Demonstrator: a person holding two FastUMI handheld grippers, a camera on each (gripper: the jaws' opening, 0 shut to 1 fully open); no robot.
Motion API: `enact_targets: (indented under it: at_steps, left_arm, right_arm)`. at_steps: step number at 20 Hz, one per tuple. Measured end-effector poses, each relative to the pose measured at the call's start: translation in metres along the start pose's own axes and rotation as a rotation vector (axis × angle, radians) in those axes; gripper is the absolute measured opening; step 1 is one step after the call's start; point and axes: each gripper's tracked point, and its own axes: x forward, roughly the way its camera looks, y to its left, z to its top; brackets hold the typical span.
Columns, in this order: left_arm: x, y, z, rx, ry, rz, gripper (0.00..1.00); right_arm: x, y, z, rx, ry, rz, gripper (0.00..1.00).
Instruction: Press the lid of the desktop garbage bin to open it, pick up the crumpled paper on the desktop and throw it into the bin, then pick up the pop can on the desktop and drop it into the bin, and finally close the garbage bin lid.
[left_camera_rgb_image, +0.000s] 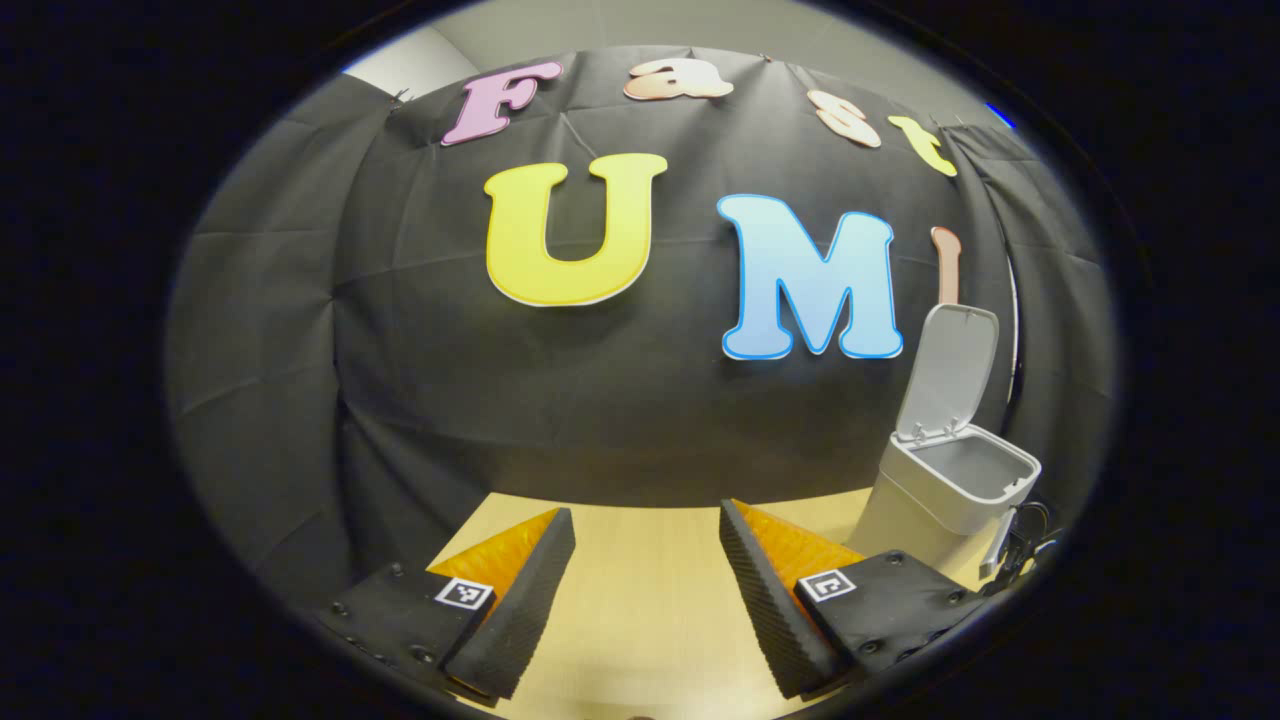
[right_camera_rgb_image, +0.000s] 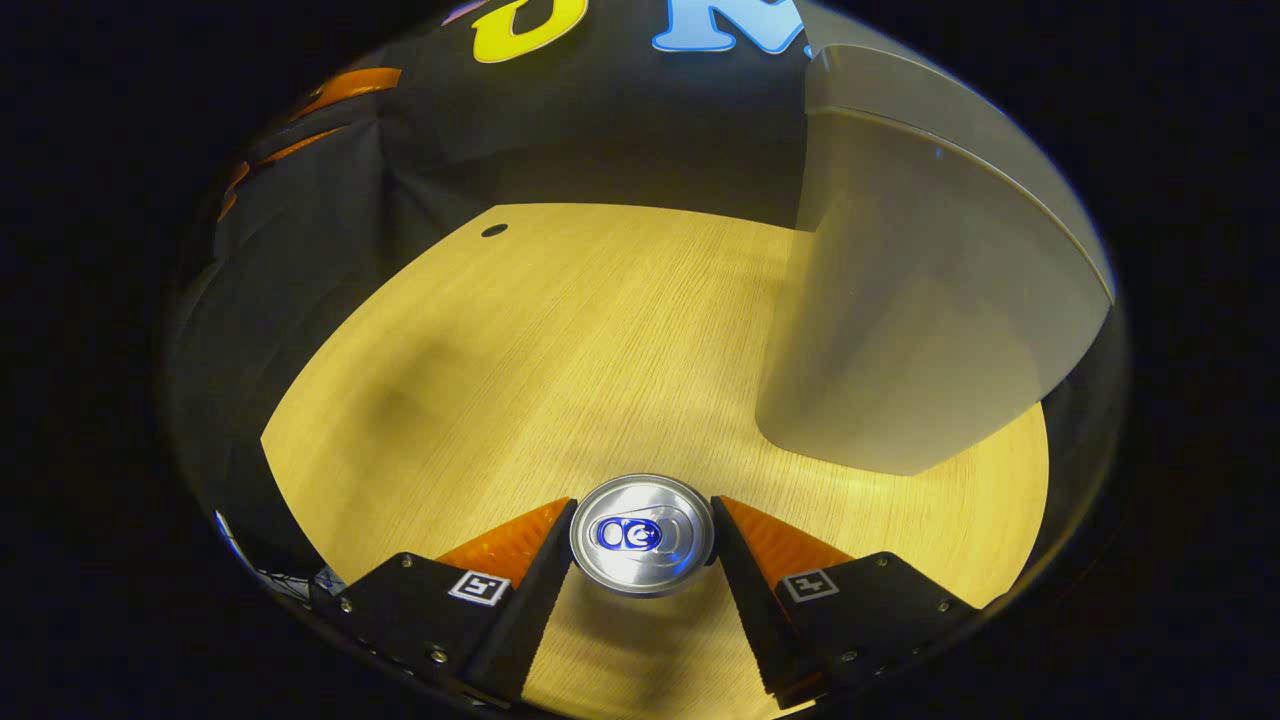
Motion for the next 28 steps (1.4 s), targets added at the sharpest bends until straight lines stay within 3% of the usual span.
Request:
enact_targets:
  at_steps: [2,3,7,9,11,17,18,19,23,27,28]
  left_arm:
    - [0.000,0.000,-0.001,0.000,0.002,-0.001,0.99]
    - [0.000,-0.001,-0.001,-0.001,0.003,-0.002,0.92]
    - [0.001,-0.005,-0.002,-0.002,0.006,-0.009,0.99]
    - [0.001,-0.008,-0.004,-0.005,0.008,-0.014,0.92]
    - [0.002,-0.011,-0.005,-0.004,0.011,-0.017,0.95]
    - [0.000,-0.017,-0.007,-0.002,0.015,-0.032,0.95]
    - [0.000,-0.017,-0.006,-0.001,0.014,-0.033,0.92]
    - [0.000,-0.018,-0.006,0.000,0.013,-0.034,0.95]
    - [0.000,-0.021,-0.006,-0.002,0.015,-0.040,0.95]
    - [-0.001,-0.021,-0.007,-0.007,0.019,-0.042,0.95]
    - [0.000,-0.021,-0.007,-0.007,0.020,-0.042,0.92]
  right_arm:
    - [-0.003,0.000,0.006,-0.002,-0.030,-0.011,0.83]
    - [-0.007,-0.001,0.011,-0.001,-0.050,-0.013,0.83]
    - [-0.032,-0.009,0.049,-0.006,-0.149,-0.025,0.83]
    - [-0.043,-0.006,0.068,0.006,-0.202,-0.019,0.83]
    - [-0.057,-0.004,0.089,-0.001,-0.255,-0.023,0.80]
    - [-0.100,-0.001,0.149,-0.024,-0.412,-0.026,0.83]
    - [-0.108,-0.001,0.158,-0.021,-0.440,-0.026,0.83]
    - [-0.116,-0.002,0.169,-0.017,-0.466,-0.025,0.80]
    - [-0.147,-0.006,0.203,-0.003,-0.567,-0.021,0.83]
    - [-0.180,-0.018,0.240,-0.002,-0.679,-0.051,0.83]
    - [-0.187,-0.024,0.248,-0.003,-0.702,-0.064,0.83]
